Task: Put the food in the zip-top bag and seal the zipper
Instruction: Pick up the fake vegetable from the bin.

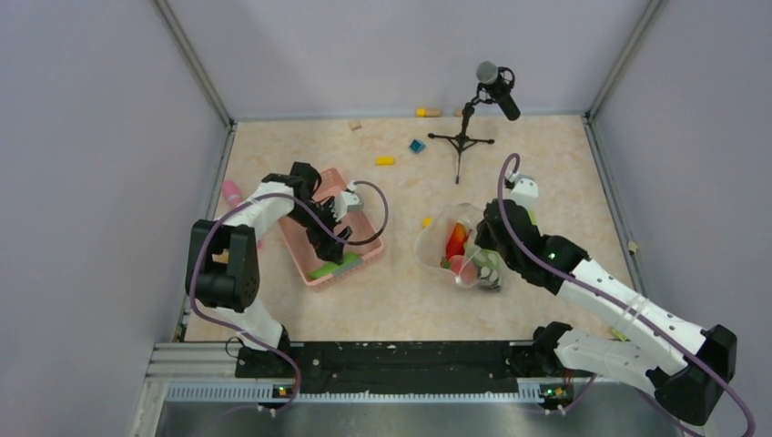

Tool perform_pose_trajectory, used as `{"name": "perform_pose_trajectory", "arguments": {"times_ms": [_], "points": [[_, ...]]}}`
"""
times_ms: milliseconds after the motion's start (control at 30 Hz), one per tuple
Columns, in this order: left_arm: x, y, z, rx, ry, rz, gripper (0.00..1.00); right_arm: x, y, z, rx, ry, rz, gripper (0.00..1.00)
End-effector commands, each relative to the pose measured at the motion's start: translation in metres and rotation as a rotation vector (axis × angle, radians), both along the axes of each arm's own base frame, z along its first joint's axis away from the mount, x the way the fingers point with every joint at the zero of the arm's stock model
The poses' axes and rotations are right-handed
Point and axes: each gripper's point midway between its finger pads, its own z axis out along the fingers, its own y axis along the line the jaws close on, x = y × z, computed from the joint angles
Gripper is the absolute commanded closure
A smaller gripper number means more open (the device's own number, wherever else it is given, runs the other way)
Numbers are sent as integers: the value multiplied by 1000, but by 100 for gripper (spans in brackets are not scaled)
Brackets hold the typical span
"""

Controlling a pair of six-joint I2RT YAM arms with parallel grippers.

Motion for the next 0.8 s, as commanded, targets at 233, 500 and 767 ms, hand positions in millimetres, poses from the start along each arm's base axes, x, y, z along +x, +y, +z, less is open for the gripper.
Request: {"name": "perform_pose_trajectory", "arguments": {"times_ms": [233, 500, 767], "points": [[-13, -10, -20, 47, 16, -70, 6, 11, -5, 21, -6, -61, -40, 100], [-9, -11, -30, 111, -1, -75, 18, 11, -9, 19, -25, -62, -51, 100], [-2, -13, -25, 111, -11, -67, 55, 12, -11, 19, -40, -67, -53, 100]]}}
